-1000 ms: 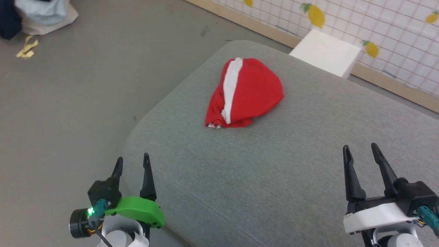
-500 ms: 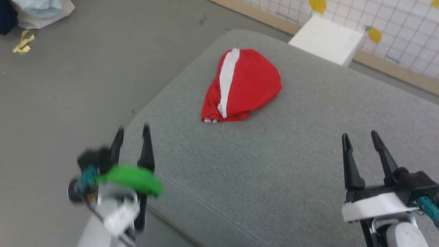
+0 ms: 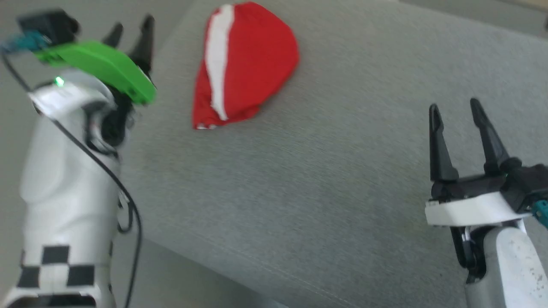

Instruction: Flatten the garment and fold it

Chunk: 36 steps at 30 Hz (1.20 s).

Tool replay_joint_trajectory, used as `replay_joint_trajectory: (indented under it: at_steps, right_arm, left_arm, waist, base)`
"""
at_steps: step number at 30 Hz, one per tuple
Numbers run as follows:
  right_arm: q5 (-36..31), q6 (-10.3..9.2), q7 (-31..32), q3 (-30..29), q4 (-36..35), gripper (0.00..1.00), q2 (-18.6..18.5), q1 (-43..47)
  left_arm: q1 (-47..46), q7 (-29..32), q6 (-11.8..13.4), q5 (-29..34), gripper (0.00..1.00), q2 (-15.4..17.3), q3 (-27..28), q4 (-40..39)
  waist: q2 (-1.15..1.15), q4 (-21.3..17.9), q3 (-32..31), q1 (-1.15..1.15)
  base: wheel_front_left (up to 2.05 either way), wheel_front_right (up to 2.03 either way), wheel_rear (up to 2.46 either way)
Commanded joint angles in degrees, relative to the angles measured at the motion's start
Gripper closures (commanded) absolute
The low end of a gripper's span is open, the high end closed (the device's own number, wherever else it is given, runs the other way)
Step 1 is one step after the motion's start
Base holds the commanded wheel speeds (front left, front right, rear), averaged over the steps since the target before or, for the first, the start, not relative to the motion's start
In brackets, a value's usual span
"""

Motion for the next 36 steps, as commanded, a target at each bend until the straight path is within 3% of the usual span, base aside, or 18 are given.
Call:
replay_joint_trajectory:
  at_steps: [1, 4, 11, 18, 25, 27, 28, 31, 36]
  right_arm:
    - [-0.1, -0.1, -0.3, 0.2, -0.5, 0.0, 0.0, -1.4]
    - [0.6, -0.1, -0.3, 0.6, -0.9, 0.0, 0.0, -3.1]
    - [3.6, -0.1, -0.3, 1.1, -1.7, 0.0, 0.0, -5.7]
    - [5.9, -0.1, -0.3, 1.1, -1.4, 0.0, 0.0, -5.9]
    - [6.7, -0.1, -0.3, 1.4, -1.1, 0.0, 0.0, -5.8]
    - [6.7, -0.1, -0.3, 1.3, -1.0, 0.0, 0.0, -5.6]
    - [6.6, -0.1, -0.3, 1.2, -0.9, 0.0, 0.0, -5.5]
    - [6.5, -0.1, -0.3, 1.2, -0.7, 0.0, 0.0, -5.2]
    - [6.4, -0.1, -0.3, 1.2, 0.3, 0.0, 0.0, -3.8]
  left_arm:
    - [-2.5, 1.9, -0.5, -1.9, 0.0, 0.7, 0.6, 0.9]
    - [-6.3, 8.2, 0.1, -3.8, 0.0, 3.0, 1.5, 3.0]
    - [-9.2, 21.2, 5.0, -6.6, 0.0, 8.1, 4.0, 4.9]
    - [-3.0, 34.8, 12.1, -7.6, 0.0, 12.2, 4.8, 4.3]
    - [5.0, 42.3, 16.9, -7.5, 0.0, 14.4, 4.8, 0.2]
    - [6.6, 44.1, 17.2, -7.8, 0.76, 14.7, 4.5, -1.5]
    - [7.1, 44.0, 17.0, -7.8, 1.0, 14.8, 4.5, -2.9]
    - [7.7, 39.7, 15.6, -6.5, 1.0, 15.4, 4.6, -6.6]
    - [6.6, 22.4, 9.8, -3.8, 1.0, 15.4, 6.1, -7.9]
  waist:
    - [0.0, -9.8, 9.8, 0.0]
    - [0.0, -12.9, 13.0, 0.0]
    - [0.0, -19.3, 18.1, 0.0]
    - [0.0, -23.1, 19.2, 0.0]
    - [0.0, -24.5, 18.3, 0.0]
    - [0.0, -24.4, 17.7, 0.0]
    - [0.0, -24.2, 17.4, 0.0]
    - [0.0, -23.9, 16.0, 0.0]
    - [0.0, -23.3, 11.0, 0.0]
  base:
    - [0.0, 0.0, 0.0]
    - [0.0, 0.0, 0.0]
    - [0.0, 0.0, 0.0]
    - [0.0, 0.0, 0.0]
    - [0.0, 0.0, 0.0]
    - [0.0, 0.0, 0.0]
    - [0.0, 0.0, 0.0]
    - [0.0, 0.0, 0.0]
    - [0.0, 0.0, 0.0]
